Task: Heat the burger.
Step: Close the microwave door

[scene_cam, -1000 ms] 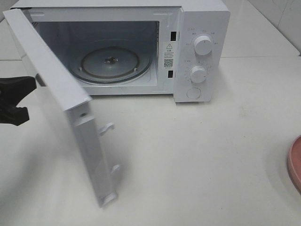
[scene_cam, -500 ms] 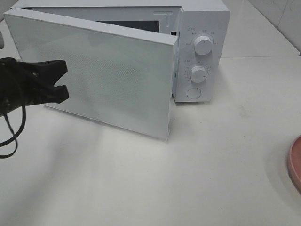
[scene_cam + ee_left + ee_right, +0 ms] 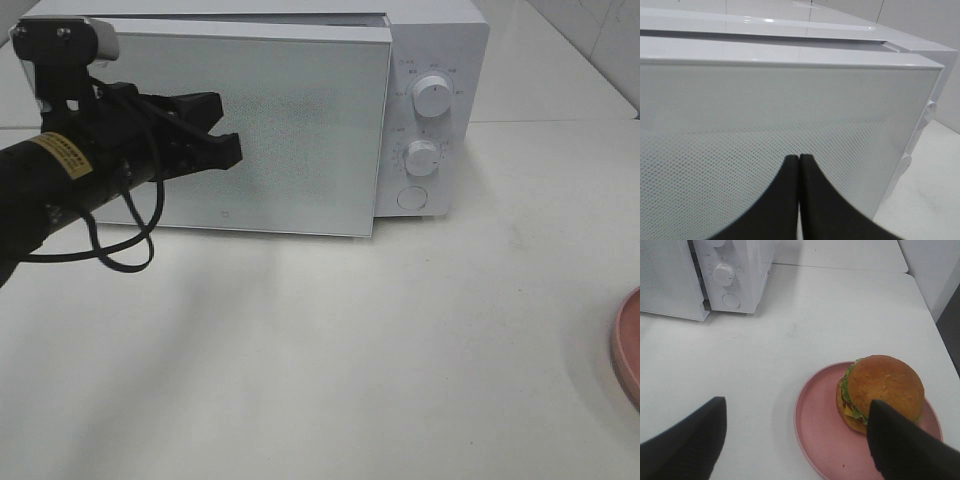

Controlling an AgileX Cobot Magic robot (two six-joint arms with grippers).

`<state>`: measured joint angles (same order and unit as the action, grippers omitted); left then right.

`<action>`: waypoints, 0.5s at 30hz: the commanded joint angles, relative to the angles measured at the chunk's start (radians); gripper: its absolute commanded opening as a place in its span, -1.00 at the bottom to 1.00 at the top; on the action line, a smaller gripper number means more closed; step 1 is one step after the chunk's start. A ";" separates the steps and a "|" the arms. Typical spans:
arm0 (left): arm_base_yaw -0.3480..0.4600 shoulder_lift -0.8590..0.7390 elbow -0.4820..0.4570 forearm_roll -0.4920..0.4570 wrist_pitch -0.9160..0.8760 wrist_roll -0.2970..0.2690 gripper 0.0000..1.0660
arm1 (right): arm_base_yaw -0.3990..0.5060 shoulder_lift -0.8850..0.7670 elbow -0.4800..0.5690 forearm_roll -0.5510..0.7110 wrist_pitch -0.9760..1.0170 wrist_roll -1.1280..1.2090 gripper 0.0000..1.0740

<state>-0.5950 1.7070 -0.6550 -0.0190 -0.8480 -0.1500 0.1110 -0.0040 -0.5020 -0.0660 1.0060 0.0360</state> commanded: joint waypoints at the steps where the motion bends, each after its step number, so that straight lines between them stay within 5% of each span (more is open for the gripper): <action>1: -0.021 0.027 -0.046 -0.050 0.022 0.004 -1.00 | -0.007 -0.028 0.002 -0.004 -0.009 0.004 0.41; 15: -0.096 0.200 -0.299 -0.196 0.029 0.005 -1.00 | -0.007 -0.028 0.002 -0.004 -0.009 0.004 0.41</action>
<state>-0.6810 1.8960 -0.9270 -0.1970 -0.8170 -0.1500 0.1110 -0.0040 -0.5020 -0.0660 1.0060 0.0360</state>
